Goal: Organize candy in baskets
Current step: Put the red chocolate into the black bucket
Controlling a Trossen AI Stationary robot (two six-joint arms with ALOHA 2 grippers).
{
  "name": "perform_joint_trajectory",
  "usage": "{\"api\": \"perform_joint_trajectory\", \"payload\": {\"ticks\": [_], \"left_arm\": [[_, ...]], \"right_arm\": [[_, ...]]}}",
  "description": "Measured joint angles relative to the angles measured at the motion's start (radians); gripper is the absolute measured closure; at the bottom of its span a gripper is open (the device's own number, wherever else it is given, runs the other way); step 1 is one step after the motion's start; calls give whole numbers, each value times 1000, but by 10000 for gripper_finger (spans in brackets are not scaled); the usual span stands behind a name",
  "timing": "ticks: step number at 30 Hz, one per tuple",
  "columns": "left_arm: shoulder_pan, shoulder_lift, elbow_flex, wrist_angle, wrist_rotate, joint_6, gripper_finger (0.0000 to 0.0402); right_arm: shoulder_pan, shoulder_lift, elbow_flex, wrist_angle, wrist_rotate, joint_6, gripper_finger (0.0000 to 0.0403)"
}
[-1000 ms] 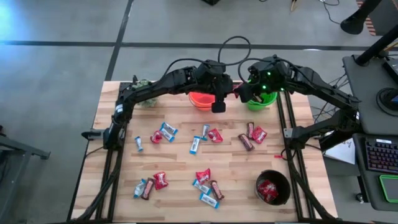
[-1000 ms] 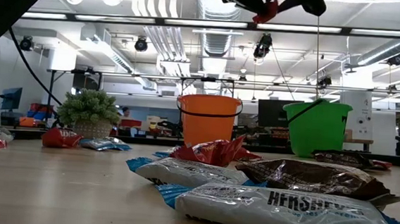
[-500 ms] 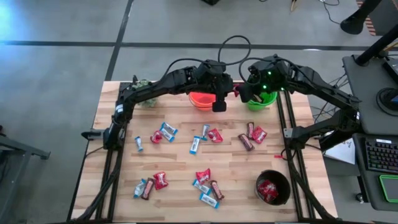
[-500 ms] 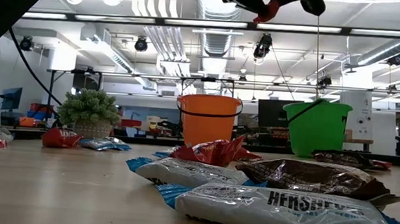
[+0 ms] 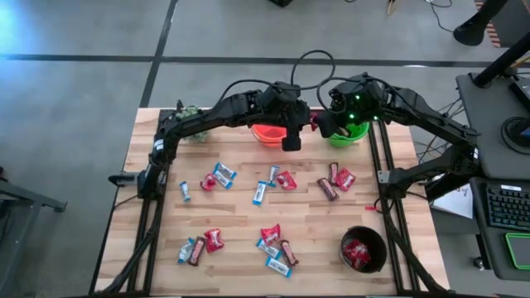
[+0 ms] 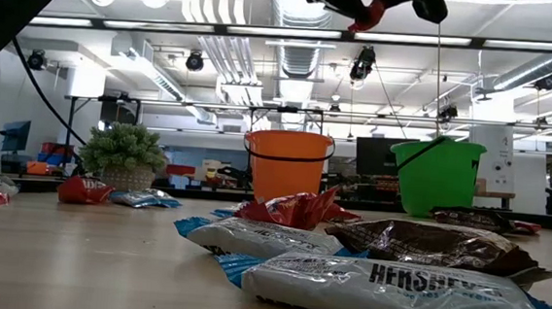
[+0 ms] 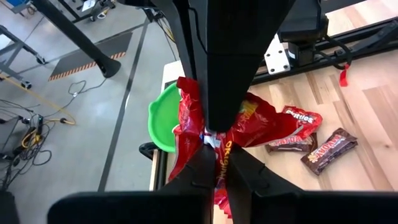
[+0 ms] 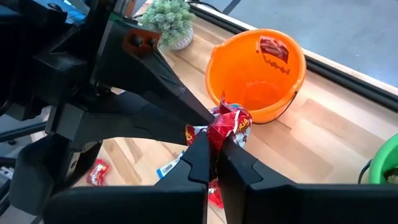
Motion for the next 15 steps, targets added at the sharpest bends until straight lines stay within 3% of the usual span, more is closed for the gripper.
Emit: {"api": "perform_joint_trajectory", "payload": {"ticks": [15], "left_arm": [[3,-48,0,-173,-6,-1,276]], "right_arm": [[1,-30,-1,-145,-39,16,395]]}}
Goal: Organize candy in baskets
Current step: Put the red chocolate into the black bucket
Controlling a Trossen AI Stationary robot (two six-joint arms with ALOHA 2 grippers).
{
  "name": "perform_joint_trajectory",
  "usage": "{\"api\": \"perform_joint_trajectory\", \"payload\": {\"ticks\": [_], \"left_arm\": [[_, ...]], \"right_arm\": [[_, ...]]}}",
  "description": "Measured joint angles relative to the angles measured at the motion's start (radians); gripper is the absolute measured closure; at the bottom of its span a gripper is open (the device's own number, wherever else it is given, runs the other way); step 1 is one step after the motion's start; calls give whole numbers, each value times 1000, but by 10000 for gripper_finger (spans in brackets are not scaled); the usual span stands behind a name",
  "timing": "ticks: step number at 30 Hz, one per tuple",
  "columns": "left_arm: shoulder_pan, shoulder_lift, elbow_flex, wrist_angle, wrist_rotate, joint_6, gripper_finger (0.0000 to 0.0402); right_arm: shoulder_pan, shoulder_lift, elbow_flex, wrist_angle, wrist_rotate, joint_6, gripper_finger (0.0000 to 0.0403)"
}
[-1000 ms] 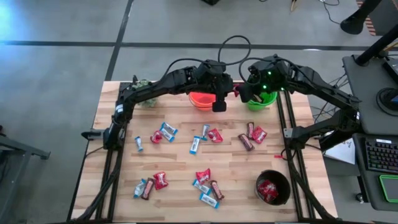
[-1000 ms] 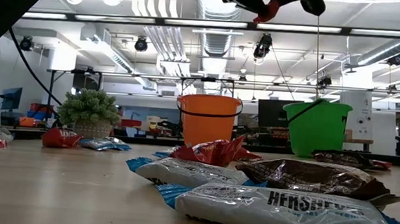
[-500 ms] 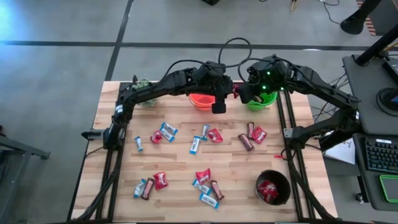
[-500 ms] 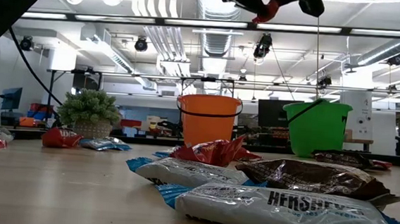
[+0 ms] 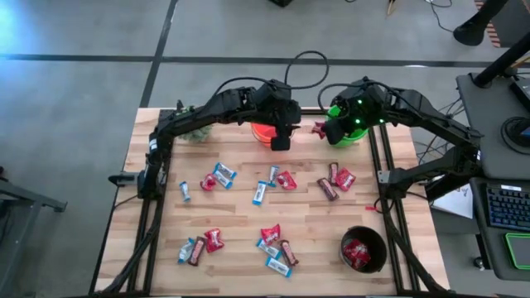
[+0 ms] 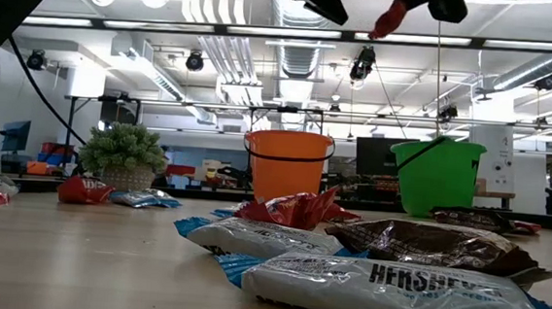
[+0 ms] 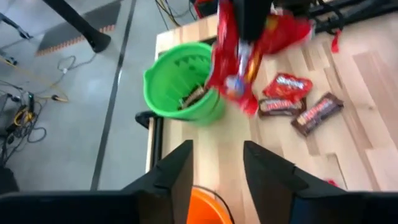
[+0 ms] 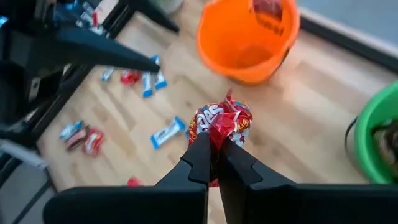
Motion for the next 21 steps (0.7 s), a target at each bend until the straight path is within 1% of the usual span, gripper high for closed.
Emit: {"api": "perform_joint_trajectory", "payload": {"ticks": [4,9,12,14,21], "left_arm": [[2,-11,0,-102,-3,20,259],[4,-17,0,-261,-3,26,256],[9,-17,0,-347,-1,26,259],[12,-17,0,-382,4,26,261],[18,-17,0,-442,4,22,263]], "right_arm": [[3,-19,0,-100,-88,36,395],[56,-42,0,-267,-102,116,395],[115,-59,0,-341,-101,190,395],[167,-69,0,-360,-99,248,395],[357,-85,0,-396,-94,443,395]]}}
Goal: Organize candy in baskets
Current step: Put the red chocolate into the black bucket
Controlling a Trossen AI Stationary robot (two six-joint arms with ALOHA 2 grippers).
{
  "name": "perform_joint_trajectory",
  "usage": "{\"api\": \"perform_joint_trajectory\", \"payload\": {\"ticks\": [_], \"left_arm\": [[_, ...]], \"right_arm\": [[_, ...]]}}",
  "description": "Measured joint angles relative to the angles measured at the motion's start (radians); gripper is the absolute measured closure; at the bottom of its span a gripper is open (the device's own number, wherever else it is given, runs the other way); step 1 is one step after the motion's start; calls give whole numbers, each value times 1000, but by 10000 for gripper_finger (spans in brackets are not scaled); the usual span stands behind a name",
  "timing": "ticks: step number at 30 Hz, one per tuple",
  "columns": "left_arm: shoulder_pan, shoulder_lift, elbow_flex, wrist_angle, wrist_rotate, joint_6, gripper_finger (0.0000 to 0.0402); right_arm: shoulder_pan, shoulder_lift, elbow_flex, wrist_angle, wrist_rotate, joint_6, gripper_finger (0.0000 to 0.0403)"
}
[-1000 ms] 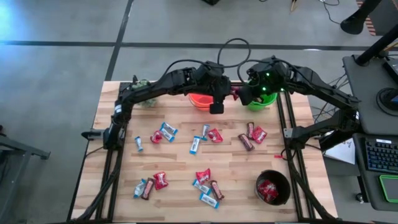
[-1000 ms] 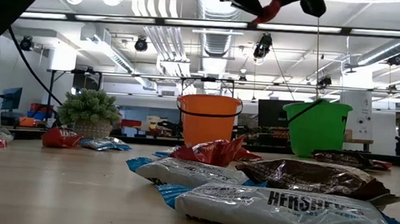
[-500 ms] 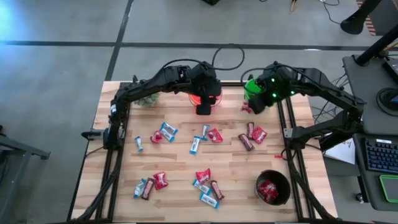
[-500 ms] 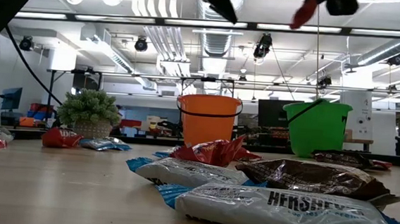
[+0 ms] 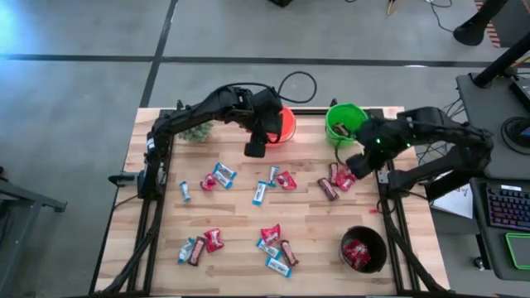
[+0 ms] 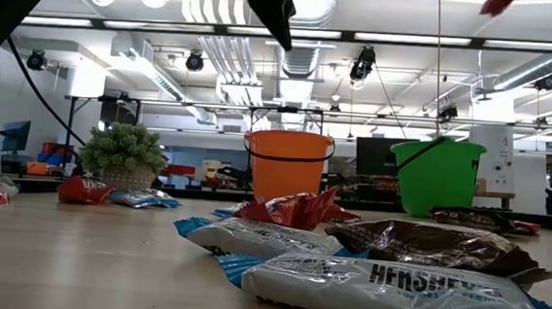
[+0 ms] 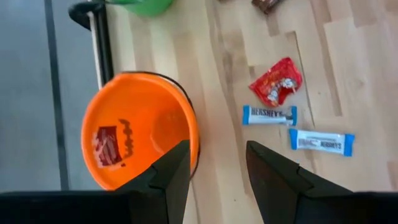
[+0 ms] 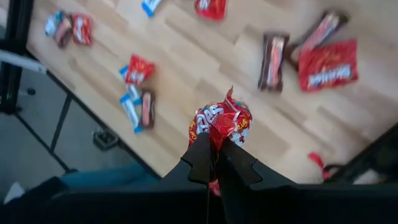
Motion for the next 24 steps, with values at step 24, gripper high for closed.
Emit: {"api": "perform_joint_trajectory", "payload": {"ticks": [24], "left_arm": [[2,0,0,-88,0,-22,264]], "right_arm": [[704,249,-3,102,-1,708,394]]}}
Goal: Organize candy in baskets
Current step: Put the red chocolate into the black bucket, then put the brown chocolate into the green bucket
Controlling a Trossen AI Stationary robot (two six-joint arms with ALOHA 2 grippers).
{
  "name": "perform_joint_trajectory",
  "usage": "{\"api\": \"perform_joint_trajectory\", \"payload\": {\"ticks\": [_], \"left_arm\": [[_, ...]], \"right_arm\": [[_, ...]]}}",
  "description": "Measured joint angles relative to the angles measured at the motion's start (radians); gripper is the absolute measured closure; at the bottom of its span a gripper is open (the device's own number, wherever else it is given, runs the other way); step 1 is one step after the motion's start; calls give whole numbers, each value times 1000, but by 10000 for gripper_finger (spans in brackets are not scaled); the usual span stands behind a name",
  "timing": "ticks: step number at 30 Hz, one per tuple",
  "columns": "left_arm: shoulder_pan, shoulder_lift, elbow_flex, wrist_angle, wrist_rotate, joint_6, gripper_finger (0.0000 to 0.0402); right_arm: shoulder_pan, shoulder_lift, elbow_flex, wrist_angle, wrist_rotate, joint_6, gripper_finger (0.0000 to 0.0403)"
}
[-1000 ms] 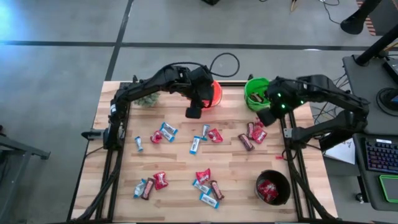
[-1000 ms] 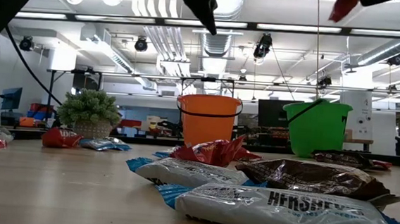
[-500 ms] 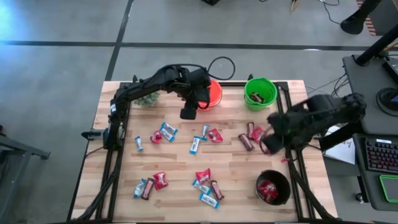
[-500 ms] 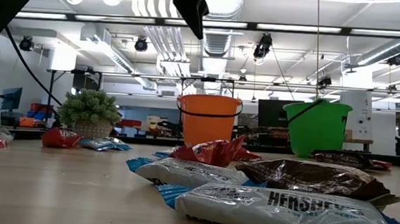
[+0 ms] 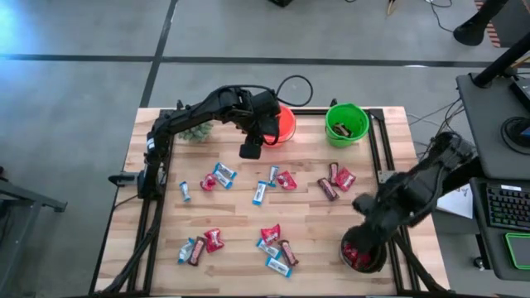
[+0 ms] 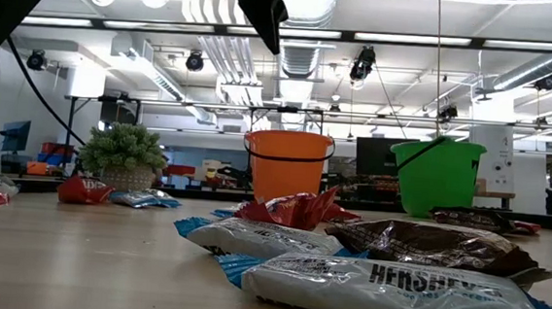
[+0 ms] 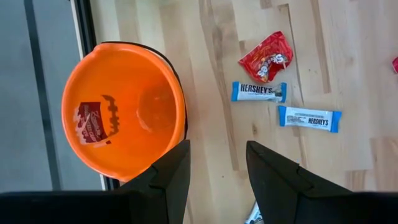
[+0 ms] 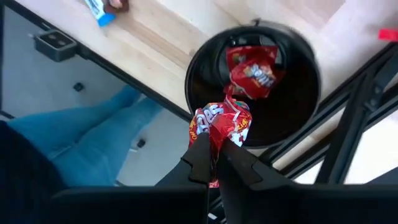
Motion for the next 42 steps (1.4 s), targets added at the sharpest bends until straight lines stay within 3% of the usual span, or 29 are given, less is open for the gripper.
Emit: {"api": "perform_joint_trajectory", "payload": {"ticks": [15,29,31,39,42], "left_arm": [[0,0,0,-15,0,4,264],[0,0,0,-42,0,4,264],[0,0,0,-43,0,4,264],[6,0,0,-43,-1,-9,264],[6,3,0,-38,-54,-22,264]], "right_arm": [[60,77,0,-2,-26,94,388],[60,64,0,-22,-25,113,277],[60,64,0,-31,13,98,266],[35,64,0,-98,342,30,254],[9,64,0,-141,440,2,259]]}}
